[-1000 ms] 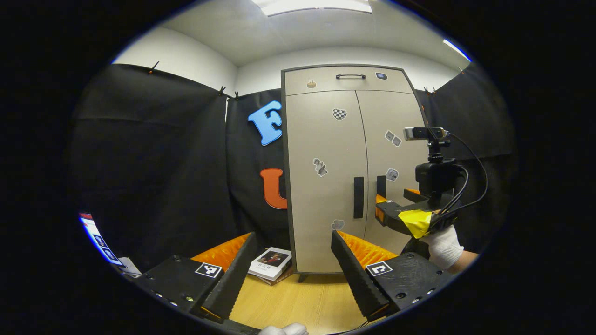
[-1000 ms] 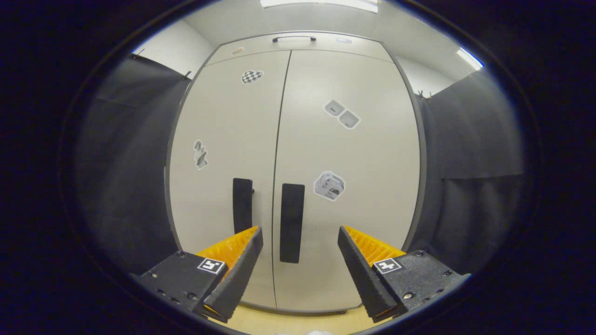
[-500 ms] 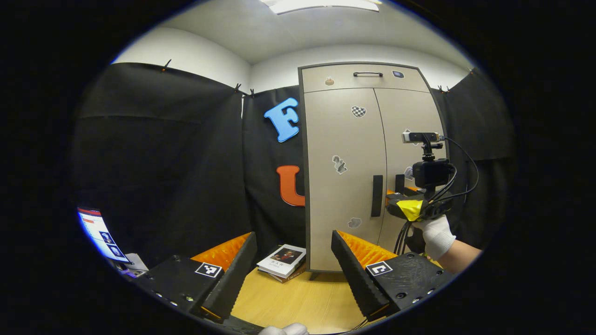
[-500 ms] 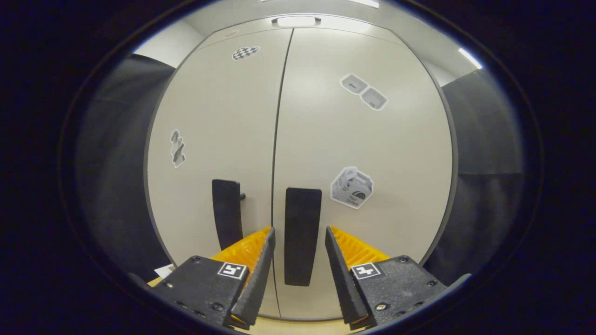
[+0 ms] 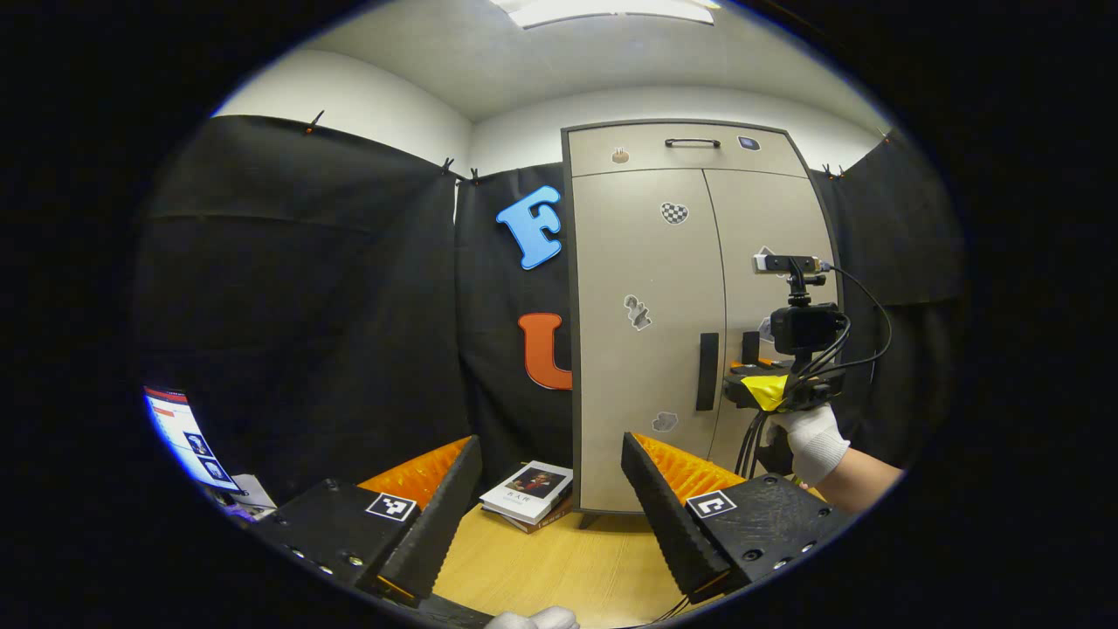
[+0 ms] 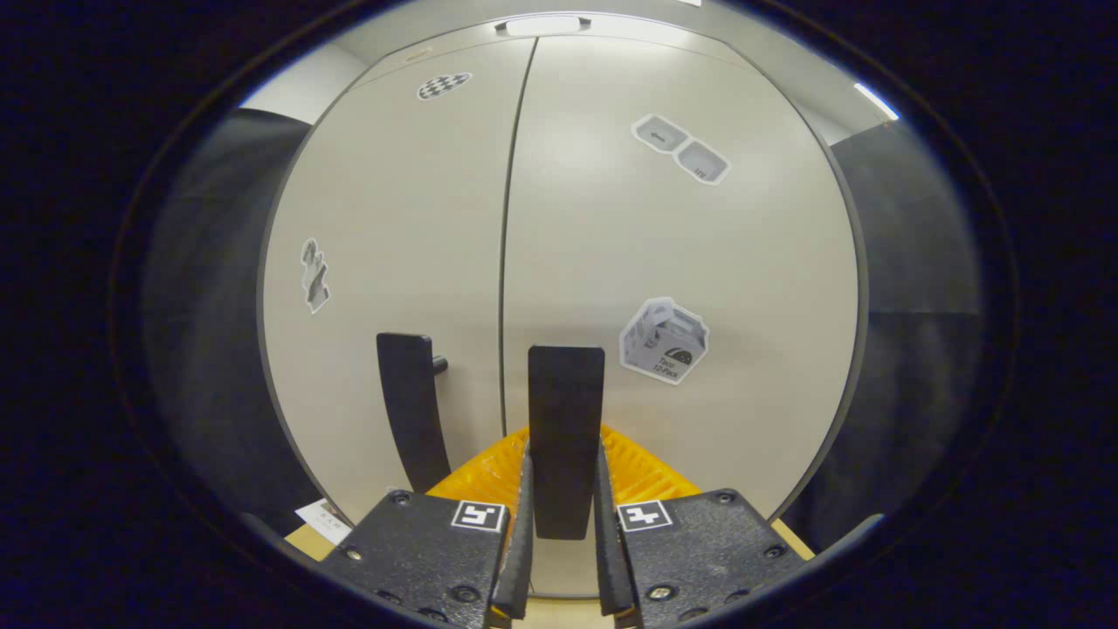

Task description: Open the right door of the double-door shoe cabinet with the right hand, and open the left door with the left hand.

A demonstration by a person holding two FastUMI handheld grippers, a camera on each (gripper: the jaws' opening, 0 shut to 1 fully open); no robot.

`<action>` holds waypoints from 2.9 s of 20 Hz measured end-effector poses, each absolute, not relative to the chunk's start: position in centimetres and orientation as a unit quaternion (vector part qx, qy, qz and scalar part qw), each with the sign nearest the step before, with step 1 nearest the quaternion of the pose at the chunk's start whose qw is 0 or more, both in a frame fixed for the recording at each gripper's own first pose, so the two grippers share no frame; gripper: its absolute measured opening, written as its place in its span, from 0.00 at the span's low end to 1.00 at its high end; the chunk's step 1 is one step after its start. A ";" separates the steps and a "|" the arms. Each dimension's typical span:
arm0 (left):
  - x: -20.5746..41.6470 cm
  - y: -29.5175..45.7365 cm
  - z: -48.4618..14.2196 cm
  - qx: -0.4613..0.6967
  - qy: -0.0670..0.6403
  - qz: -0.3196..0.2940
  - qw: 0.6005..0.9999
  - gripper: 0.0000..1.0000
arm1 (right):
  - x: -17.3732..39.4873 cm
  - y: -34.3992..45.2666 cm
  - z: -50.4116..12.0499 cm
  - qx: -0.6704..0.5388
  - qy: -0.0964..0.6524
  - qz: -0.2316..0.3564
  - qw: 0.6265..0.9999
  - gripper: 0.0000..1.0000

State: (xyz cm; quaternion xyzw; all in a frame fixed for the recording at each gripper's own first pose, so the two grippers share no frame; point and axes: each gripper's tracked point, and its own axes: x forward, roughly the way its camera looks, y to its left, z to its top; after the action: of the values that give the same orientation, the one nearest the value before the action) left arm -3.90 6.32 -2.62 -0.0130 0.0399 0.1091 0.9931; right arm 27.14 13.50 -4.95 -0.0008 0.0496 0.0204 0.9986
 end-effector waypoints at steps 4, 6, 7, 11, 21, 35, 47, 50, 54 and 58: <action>-3.9 6.3 -2.5 -0.014 0.035 0.100 0.994 0.96 | 26.3 13.6 -5.0 0.001 0.055 0.035 0.998 0.27; -3.9 6.1 -2.5 -0.016 0.034 0.093 0.995 0.96 | 25.4 13.4 -5.0 -0.003 0.054 0.040 0.998 0.24; -4.0 6.0 -2.4 -0.017 0.032 0.089 0.995 0.96 | 24.8 13.2 -4.9 -0.003 0.055 0.042 0.998 0.24; -4.1 5.7 -2.4 -0.024 0.030 0.078 0.996 0.96 | 22.3 12.3 -5.0 -0.004 0.052 0.043 0.998 0.24; -5.9 4.0 -2.6 -0.034 0.020 0.034 0.999 0.96 | 15.0 8.3 -5.2 0.003 0.055 0.035 0.998 0.22; -6.6 -3.7 -1.5 -0.028 0.011 -0.020 0.999 0.96 | 12.4 4.1 -5.3 0.003 0.056 0.019 0.998 0.10; -6.4 -11.2 -0.5 -0.031 0.008 -0.025 0.999 0.96 | 11.9 1.8 -5.3 -0.001 0.068 0.051 0.996 0.04; -6.2 -12.2 -0.4 -0.029 0.007 -0.025 0.999 0.96 | 12.2 1.3 -5.3 0.002 0.068 0.048 0.997 0.04; -5.8 -12.7 -0.3 -0.027 0.009 -0.026 0.999 0.96 | 12.2 1.2 -5.3 0.018 0.070 0.047 0.996 0.04; -5.3 -12.7 -0.2 -0.022 0.009 -0.029 0.999 0.96 | 12.3 0.5 -5.3 0.012 0.069 0.037 0.997 0.04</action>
State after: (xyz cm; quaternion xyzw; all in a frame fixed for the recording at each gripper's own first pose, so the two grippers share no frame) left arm -5.29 -12.71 -0.21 -0.0216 0.0089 -0.0287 0.9993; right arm 12.28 0.53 -5.30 0.0116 0.0691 0.0374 0.9968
